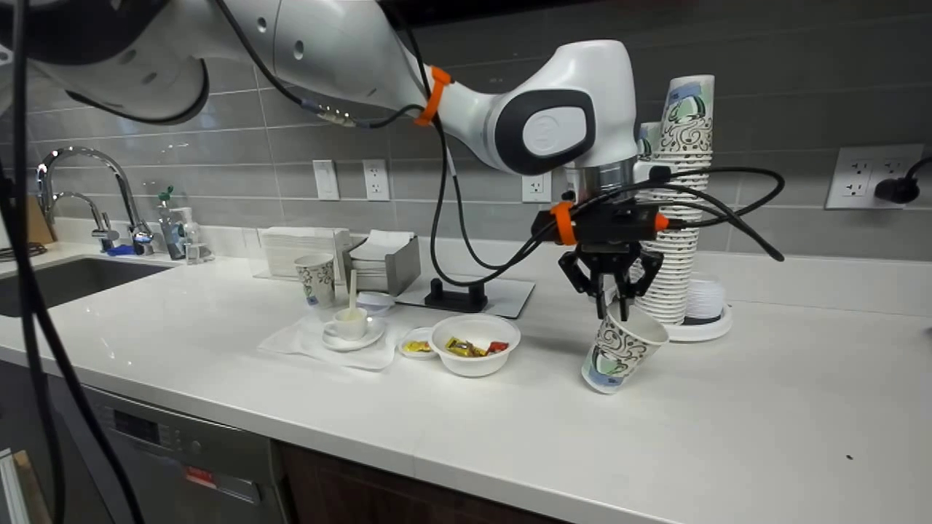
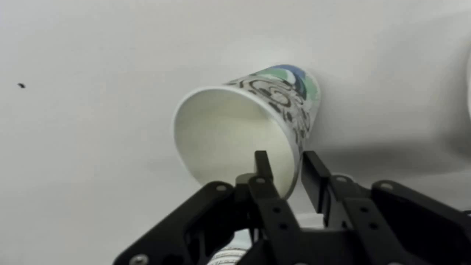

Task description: Pour the contents in the coffee cup into the bowl on the right.

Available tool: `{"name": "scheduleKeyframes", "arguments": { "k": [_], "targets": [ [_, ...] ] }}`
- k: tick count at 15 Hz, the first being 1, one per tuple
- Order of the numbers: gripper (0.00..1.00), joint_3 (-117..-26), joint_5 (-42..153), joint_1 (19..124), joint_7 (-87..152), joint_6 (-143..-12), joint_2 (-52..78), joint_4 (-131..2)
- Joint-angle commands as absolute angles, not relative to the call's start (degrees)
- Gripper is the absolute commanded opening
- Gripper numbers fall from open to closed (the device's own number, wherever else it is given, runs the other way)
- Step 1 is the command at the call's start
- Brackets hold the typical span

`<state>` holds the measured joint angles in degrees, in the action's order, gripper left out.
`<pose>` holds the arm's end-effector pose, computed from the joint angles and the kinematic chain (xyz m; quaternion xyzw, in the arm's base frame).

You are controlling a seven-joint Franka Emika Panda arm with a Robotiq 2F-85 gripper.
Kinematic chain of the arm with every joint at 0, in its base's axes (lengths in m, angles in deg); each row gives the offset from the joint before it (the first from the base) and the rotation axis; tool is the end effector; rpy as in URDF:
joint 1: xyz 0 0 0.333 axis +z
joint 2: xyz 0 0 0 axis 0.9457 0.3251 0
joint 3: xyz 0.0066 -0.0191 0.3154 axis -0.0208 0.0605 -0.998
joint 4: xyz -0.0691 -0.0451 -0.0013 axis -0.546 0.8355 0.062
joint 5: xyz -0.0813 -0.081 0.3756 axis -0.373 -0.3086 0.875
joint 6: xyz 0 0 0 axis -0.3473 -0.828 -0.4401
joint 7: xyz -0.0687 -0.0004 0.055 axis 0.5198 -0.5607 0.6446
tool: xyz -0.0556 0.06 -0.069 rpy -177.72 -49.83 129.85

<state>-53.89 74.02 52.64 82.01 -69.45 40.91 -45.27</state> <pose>0.6349 -0.4241 0.3299 0.9940 0.0328 0.0719 0.0756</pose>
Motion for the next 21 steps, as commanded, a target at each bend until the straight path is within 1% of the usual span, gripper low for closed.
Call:
{"name": "scheduleKeyframes", "arguments": {
  "k": [1,3,6,7,15,16,21],
  "targets": [
    [0.62,-51.2,68.1,55.8,83.2,-75.1,41.5,-44.6],
    [0.77,-50.0,65.3,57.8,83.1,-79.9,40.1,-46.4],
    [0.97,-49.1,65.3,60.0,80.1,-80.1,38.1,-48.2],
    [0.99,-48.9,66.3,60.8,78.0,-77.7,37.0,-49.0],
    [1.00,-50.4,70.7,64.2,65.6,-57.2,27.1,-56.4],
    [1.00,-57.4,65.9,59.7,62.1,-57.5,24.3,-57.5],
    [1.00,-60.7,60.6,61.0,52.8,-65.6,13.3,-70.0]
  ]
}}
